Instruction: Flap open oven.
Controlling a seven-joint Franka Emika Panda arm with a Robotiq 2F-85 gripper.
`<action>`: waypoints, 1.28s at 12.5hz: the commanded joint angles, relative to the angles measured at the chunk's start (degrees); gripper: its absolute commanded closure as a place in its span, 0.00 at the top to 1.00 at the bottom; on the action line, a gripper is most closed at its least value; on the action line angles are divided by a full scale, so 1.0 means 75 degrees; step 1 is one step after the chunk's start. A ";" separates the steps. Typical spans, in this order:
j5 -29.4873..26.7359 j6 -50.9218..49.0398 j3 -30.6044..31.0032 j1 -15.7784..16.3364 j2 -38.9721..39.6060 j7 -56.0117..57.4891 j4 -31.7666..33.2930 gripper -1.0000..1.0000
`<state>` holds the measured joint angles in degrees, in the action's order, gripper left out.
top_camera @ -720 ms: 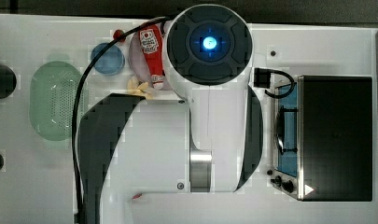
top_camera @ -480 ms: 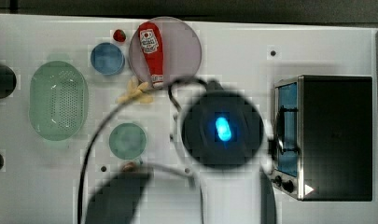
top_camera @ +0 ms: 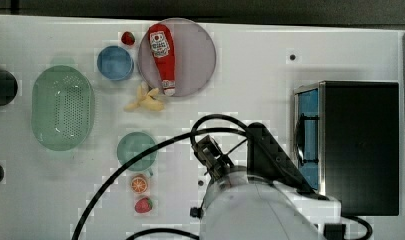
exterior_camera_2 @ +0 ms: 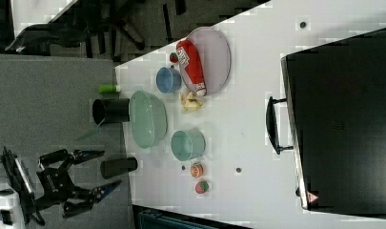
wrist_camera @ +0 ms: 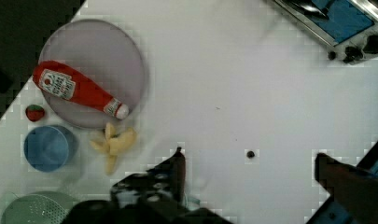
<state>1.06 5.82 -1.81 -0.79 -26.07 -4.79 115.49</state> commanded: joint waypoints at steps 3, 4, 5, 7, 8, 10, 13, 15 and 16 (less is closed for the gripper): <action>-0.0069 -0.0181 -0.0062 -0.0055 0.0457 -0.0205 0.0237 0.34; -0.0062 -0.0179 -0.0092 -0.0086 0.0459 -0.0203 0.0273 0.22; -0.0040 -0.0157 -0.0151 -0.0105 0.0471 -0.0188 0.0308 0.18; 0.0018 -0.0013 -0.0328 -0.0144 0.0517 0.0197 0.0461 0.18; 0.0062 0.0053 -0.0430 -0.0169 0.0553 0.0632 0.0549 0.18; 0.0096 0.0276 -0.0698 -0.0246 0.0655 0.1734 0.0740 0.18; 0.0109 0.0731 -0.1207 -0.0397 0.0867 0.3849 0.0996 0.18; 0.0273 0.1267 -0.1539 -0.0505 0.1037 0.5357 0.1129 0.18; 0.0455 0.1560 -0.1707 -0.0554 0.1140 0.6018 0.1199 0.18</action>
<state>2.29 17.04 -13.18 -2.84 -19.39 28.59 124.22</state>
